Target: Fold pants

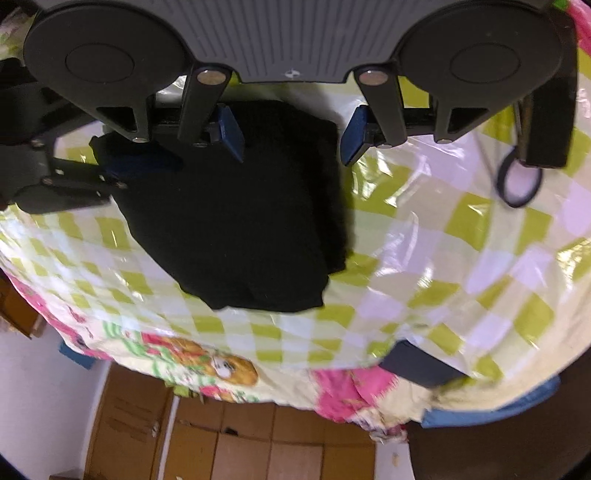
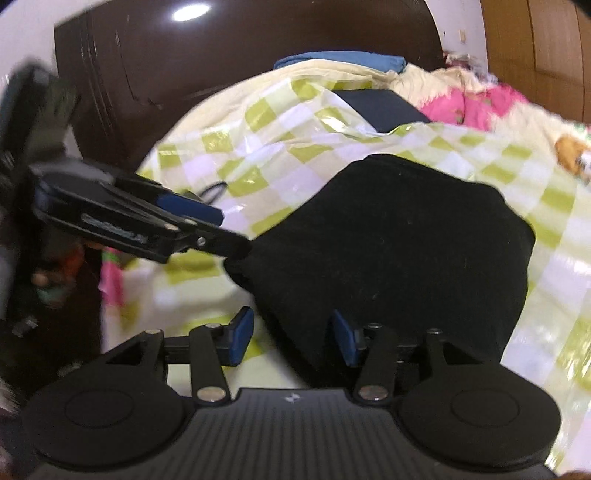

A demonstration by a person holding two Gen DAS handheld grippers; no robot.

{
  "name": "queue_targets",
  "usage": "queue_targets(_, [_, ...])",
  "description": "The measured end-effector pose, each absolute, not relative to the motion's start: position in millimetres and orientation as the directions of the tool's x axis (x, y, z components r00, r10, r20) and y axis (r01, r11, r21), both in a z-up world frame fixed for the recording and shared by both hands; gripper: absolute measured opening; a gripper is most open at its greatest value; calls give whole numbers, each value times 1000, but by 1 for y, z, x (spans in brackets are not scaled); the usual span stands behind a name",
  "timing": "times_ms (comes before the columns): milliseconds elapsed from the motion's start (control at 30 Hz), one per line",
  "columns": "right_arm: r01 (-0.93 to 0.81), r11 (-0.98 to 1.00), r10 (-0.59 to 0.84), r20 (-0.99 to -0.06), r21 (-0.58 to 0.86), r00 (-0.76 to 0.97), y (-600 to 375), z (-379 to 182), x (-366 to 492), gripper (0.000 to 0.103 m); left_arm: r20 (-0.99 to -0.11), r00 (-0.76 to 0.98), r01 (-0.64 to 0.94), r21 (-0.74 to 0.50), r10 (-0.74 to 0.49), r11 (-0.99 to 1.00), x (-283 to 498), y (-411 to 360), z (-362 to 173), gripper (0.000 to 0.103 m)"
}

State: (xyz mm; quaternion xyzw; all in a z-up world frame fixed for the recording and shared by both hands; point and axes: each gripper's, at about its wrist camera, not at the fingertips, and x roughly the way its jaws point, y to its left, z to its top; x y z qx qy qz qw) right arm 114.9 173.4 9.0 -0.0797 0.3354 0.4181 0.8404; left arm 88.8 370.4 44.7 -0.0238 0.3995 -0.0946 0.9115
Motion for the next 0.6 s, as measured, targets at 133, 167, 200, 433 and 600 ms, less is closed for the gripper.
queue_targets(133, [-774, 631, 620, -632, 49, 465, 186, 5, 113, 49, -735, 612, 189, -223, -293, 956, 103, 371, 40, 73])
queue_targets(167, [-777, 629, 616, -633, 37, 469, 188, 4, 112, 49, -741, 601, 194, -228, -299, 954, 106, 370, 39, 74])
queue_targets(200, [-782, 624, 611, -631, 12, 478, 189, 3, 109, 50, -749, 596, 194, -215, -289, 957, 109, 368, 37, 74])
queue_targets(433, [-770, 634, 569, -629, -75, 530, 196, -7, 100, 38, -773, 588, 173, -168, -239, 970, 136, 360, 30, 46])
queue_targets(600, [-734, 677, 594, -627, 50, 505, 196, 13, 119, 10, -752, 615, 165, -171, -237, 971, 148, 368, 45, 29])
